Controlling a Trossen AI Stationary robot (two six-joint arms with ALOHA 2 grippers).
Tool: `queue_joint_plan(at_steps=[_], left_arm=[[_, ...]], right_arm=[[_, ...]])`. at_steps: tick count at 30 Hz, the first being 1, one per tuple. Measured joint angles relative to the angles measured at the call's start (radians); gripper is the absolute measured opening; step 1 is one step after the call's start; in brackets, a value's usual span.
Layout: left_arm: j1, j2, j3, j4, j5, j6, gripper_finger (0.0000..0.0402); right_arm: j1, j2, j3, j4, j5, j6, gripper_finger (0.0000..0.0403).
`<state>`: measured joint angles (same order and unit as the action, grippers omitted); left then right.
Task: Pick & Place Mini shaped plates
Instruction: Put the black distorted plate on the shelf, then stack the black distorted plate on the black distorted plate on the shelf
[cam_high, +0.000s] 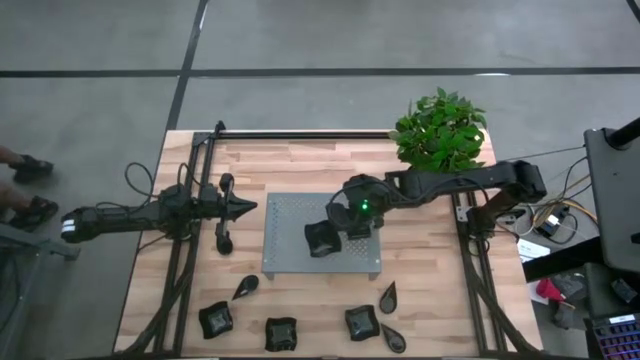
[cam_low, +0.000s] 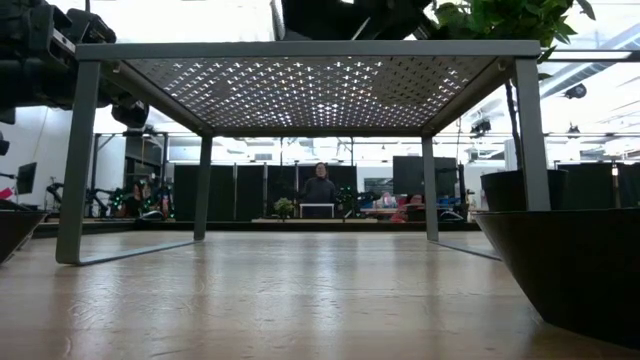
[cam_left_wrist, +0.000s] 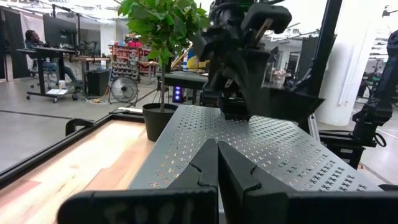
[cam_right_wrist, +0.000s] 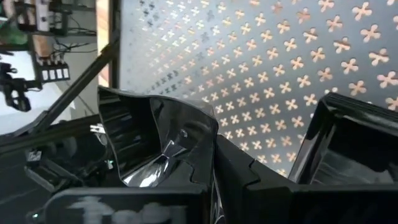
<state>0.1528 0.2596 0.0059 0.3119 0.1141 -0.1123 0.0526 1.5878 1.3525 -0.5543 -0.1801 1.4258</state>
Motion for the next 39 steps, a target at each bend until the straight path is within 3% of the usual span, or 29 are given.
queue_joint_plan(at_steps=[24,39], left_arm=[[0.000,0.000,0.000,0.000,0.000,0.000,0.0000],[0.000,0.000,0.000,0.000,0.000,0.000,0.0000]], right_arm=[[-0.017,0.013,0.000,-0.060,0.014,-0.143,0.0010],[-0.021,-0.019,0.000,-0.046,0.022,-0.193,0.0109]])
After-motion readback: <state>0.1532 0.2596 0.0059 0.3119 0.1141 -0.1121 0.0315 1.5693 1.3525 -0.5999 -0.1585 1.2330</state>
